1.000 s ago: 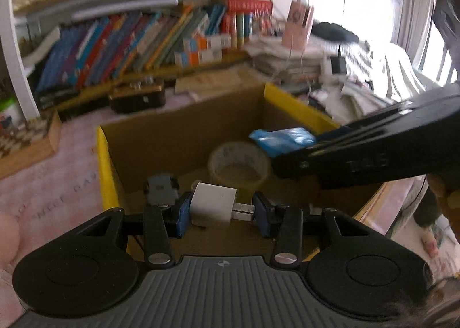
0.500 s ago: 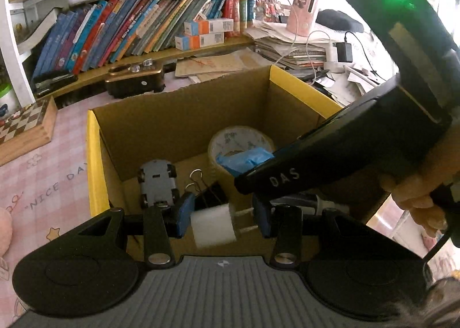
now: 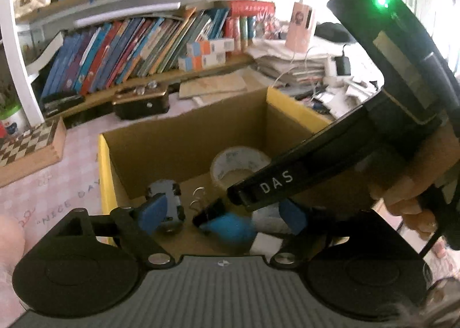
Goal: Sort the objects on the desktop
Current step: 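Withdraw both tools from the box back over the table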
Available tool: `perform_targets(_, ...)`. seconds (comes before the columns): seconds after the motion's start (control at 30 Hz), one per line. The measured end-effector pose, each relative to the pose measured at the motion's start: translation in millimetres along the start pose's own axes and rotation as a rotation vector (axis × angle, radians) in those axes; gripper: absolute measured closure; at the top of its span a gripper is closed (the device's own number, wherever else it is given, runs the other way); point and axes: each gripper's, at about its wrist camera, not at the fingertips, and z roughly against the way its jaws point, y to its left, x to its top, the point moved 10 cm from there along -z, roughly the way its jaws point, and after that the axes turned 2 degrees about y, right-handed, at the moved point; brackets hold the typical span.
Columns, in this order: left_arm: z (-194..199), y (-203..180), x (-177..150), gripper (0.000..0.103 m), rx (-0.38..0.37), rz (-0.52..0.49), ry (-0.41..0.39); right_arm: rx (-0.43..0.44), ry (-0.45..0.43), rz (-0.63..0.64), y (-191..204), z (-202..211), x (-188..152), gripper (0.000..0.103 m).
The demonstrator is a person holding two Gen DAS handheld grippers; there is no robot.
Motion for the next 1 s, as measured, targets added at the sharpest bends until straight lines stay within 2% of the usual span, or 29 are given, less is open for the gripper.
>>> perform_targets(0.17,28,3,7,0.015,0.02,0.041,-0.067,-0.029,-0.136,-0.042,-6,31,5,0.037)
perform_targets(0.47,90,34,6,0.008,0.121,0.173,-0.179,-0.118,-0.344,-0.107,-20,91,-7,0.038)
perform_targets(0.73,130,54,-18,0.005,0.184,0.267,-0.221,-0.182,-0.404,-0.108,-17,120,-36,0.035)
perform_targets(1.0,153,58,-54,0.003,0.241,0.279,-0.248,-0.251,-0.436,-0.059,14,122,-75,0.029)
